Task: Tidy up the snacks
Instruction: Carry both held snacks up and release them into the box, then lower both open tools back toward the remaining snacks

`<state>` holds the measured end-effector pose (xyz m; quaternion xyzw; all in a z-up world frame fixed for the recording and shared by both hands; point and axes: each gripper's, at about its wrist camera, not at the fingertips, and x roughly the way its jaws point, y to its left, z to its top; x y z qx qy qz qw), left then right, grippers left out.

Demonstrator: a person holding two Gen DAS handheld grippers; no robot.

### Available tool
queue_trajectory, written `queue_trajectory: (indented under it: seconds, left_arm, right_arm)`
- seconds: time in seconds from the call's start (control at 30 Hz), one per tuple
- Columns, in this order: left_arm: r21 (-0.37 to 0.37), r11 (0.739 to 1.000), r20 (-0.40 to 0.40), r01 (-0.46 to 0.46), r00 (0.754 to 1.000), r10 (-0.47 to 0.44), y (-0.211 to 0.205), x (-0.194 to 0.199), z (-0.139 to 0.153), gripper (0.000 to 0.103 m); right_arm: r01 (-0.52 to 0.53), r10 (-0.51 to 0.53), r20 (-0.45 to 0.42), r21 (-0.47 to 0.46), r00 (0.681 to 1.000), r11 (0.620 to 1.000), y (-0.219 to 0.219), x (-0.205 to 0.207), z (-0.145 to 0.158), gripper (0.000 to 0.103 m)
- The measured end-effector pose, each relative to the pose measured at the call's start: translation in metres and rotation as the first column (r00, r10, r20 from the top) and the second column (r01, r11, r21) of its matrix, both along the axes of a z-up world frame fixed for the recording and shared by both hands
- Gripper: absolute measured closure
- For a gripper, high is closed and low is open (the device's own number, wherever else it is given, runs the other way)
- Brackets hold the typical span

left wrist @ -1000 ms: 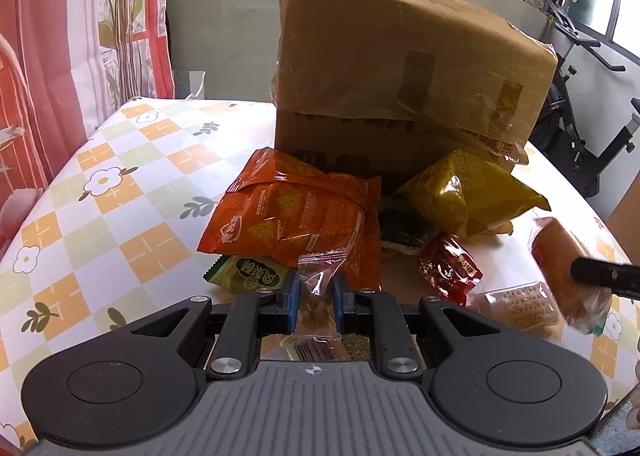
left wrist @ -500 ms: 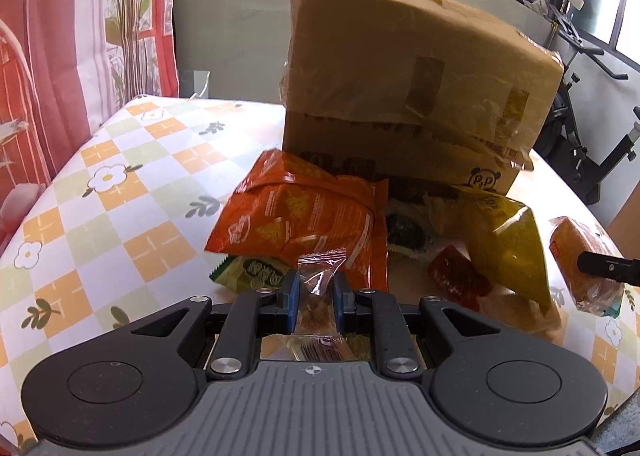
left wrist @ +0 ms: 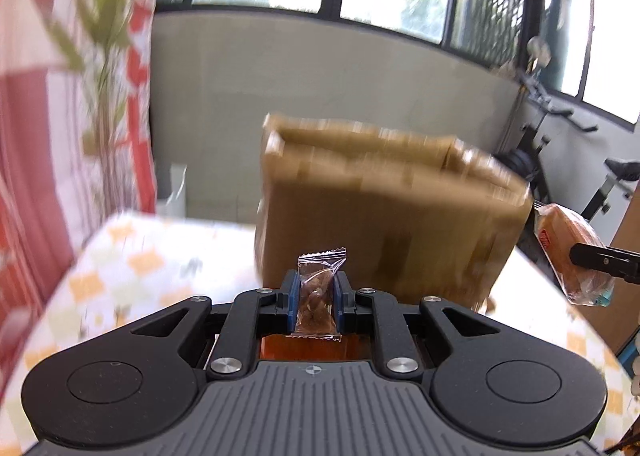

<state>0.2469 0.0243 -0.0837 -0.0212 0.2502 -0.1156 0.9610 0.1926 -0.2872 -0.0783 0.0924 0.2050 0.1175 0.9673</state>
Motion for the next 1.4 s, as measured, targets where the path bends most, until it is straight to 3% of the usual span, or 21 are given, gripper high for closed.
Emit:
queue_trajectory:
  seconds: [0.17, 0.37, 0.6, 0.77, 0.8, 0.83, 0.9, 1.13, 1.4]
  left_arm:
    - [0.024, 0.999, 0.066, 0.045, 0.997, -0.046, -0.013, 0.033, 0.031, 0.084]
    - [-0.012, 0.995, 0.065, 0.102, 0.993, -0.101, -0.027, 0.088, 0.054, 0.084]
    - [-0.027, 0.993, 0.014, 0.111, 0.994, -0.110, -0.044, 0.157, 0.049, 0.084]
    - [-0.019, 0.992, -0.016, 0.121, 0.993, -0.121, -0.054, 0.187, 0.036, 0.084]
    - [-0.025, 0.992, -0.027, 0.123, 0.992, -0.124, -0.056, 0.191, 0.035, 0.079]
    - [-0.029, 0.992, -0.036, 0.125, 0.991, -0.126, -0.055, 0.197, 0.033, 0.068]
    - [-0.009, 0.993, -0.033, 0.117, 0.993, -0.117, -0.055, 0.199, 0.032, 0.057]
    - [-0.011, 0.996, -0.024, 0.089, 0.996, -0.089, -0.038, 0.184, 0.039, 0.057]
    - [-0.009, 0.998, 0.008, 0.058, 0.998, -0.058, -0.014, 0.118, 0.055, 0.057]
  right_arm:
    - [-0.033, 0.035, 0.086, -0.032, 0.996, 0.999, 0.010, 0.031, 0.038, 0.026]
    - [-0.067, 0.077, 0.130, -0.076, 0.989, 0.995, 0.030, 0.094, 0.059, 0.026]
    - [-0.122, 0.123, 0.027, -0.052, 0.992, 0.991, 0.049, 0.173, 0.046, 0.026]
    - [-0.151, 0.150, -0.046, -0.015, 0.988, 0.988, 0.065, 0.203, 0.034, 0.025]
    - [-0.151, 0.151, -0.058, 0.001, 0.987, 0.989, 0.065, 0.207, 0.032, 0.025]
    - [-0.155, 0.155, -0.070, 0.012, 0.985, 0.988, 0.065, 0.209, 0.031, 0.023]
    - [-0.162, 0.162, -0.070, 0.007, 0.984, 0.987, 0.066, 0.212, 0.034, 0.022]
    - [-0.155, 0.155, -0.007, -0.017, 0.988, 0.988, 0.063, 0.191, 0.043, 0.022]
    - [-0.151, 0.153, 0.035, -0.051, 0.988, 0.987, 0.060, 0.132, 0.048, 0.022]
